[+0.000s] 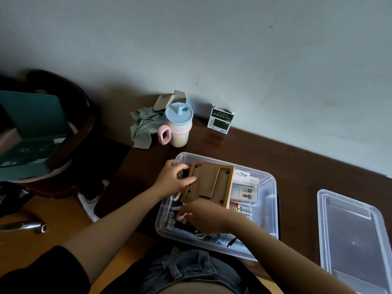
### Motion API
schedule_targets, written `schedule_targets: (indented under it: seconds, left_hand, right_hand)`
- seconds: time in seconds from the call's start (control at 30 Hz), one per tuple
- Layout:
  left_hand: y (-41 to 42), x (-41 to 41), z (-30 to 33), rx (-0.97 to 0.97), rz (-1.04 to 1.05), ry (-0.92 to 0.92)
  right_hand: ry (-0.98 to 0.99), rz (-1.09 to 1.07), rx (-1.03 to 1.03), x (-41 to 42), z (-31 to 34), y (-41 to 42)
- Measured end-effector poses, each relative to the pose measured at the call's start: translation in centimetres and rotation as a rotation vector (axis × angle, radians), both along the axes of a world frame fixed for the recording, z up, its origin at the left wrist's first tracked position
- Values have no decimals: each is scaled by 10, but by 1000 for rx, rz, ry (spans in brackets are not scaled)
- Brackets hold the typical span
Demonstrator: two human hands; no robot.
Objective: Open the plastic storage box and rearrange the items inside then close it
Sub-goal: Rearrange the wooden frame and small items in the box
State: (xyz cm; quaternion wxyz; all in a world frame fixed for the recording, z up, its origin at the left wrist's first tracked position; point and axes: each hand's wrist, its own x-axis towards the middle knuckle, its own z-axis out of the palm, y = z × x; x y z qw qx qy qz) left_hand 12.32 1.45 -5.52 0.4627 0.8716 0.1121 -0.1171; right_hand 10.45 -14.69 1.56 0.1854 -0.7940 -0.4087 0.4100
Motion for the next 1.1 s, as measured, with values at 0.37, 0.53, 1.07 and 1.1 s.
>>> schedule_targets:
  seconds: [0.37, 0.53, 1.07, 1.1]
  left_hand:
    - [-3, -1, -1, 3, 53, -43]
    - [-3, -1, 0, 3, 50, -25]
    - [-4, -2, 5, -7, 46, -16]
    - [-4, -2, 5, -10, 51, -17]
  right_hand:
    - [-116, 154, -243, -9, -51, 15]
    - [-203, 76, -277, -13, -60, 18]
    - [-519, 250, -350, -19, -92, 45]
    - [-595, 314, -297, -19, -92, 43]
